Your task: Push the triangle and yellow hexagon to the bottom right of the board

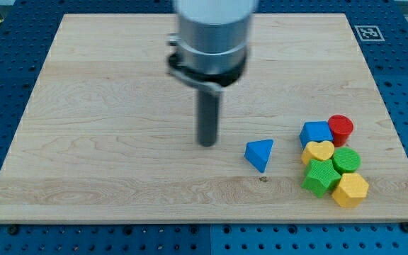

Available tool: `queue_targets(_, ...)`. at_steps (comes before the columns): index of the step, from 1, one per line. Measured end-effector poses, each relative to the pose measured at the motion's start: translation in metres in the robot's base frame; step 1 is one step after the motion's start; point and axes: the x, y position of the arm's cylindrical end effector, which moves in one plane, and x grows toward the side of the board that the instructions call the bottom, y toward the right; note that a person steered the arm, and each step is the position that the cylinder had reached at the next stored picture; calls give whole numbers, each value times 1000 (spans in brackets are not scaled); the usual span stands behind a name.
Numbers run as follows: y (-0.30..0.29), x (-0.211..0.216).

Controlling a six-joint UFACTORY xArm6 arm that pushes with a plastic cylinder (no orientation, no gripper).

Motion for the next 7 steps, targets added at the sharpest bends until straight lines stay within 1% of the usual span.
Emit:
queue_targets(1,-9,10)
queue_targets(2,28,11)
queue_targets(3,76,16)
queue_targets(4,109,25)
queue_targets(5,129,25)
queue_targets(6,128,26)
queue_targets(7,142,26)
